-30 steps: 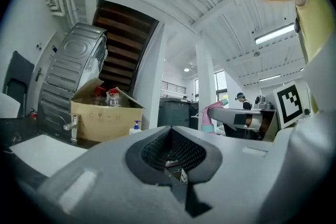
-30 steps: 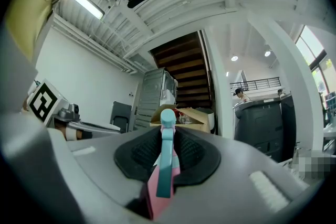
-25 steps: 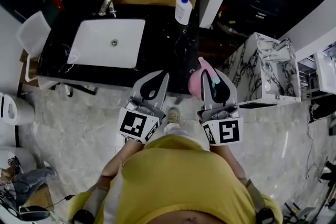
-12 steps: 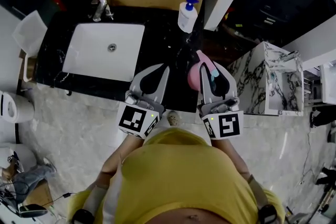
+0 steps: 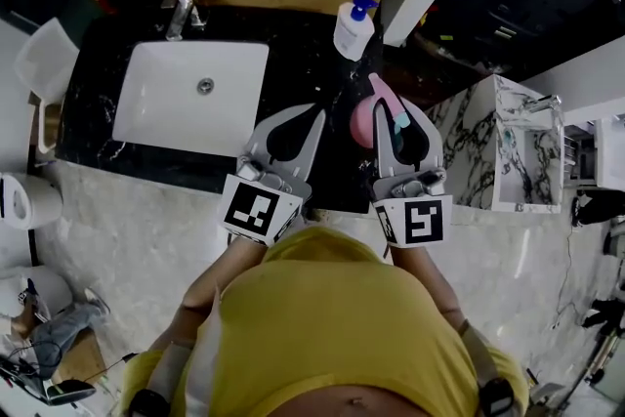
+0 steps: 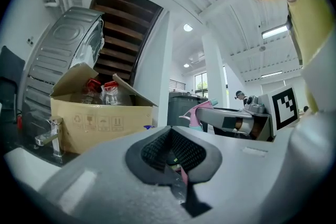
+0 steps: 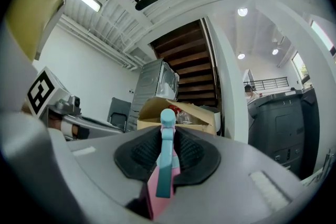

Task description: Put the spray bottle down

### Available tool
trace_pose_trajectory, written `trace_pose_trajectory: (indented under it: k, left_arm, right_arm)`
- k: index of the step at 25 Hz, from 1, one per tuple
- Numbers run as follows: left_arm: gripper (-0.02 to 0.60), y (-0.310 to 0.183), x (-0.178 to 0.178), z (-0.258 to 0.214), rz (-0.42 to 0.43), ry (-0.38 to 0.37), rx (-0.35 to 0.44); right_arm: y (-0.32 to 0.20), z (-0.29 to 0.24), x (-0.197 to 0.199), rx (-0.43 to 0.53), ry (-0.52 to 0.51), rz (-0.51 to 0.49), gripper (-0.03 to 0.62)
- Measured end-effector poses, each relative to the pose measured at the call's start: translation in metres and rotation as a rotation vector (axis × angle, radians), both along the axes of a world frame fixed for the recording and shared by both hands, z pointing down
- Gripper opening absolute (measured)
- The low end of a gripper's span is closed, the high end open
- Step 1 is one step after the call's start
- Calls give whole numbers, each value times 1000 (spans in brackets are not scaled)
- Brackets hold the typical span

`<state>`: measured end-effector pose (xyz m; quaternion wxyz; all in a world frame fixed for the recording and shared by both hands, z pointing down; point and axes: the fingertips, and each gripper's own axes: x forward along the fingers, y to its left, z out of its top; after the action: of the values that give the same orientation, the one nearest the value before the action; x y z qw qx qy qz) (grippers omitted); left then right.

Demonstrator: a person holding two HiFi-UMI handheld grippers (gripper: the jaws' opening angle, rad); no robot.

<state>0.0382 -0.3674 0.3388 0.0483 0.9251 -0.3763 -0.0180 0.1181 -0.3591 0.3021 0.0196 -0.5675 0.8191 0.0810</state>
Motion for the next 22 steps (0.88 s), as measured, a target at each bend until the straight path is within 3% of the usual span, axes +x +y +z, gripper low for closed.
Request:
trace_pose_trajectory:
  k: [10,22]
  left_arm:
    - [5,-40,11,13,38,6,-2]
    - [5,-84,18,66,42,-44,-86]
  right_arm:
    - [-44,27,7,14,4,9,64]
    - [-100,74,10,37,-25,-53,64]
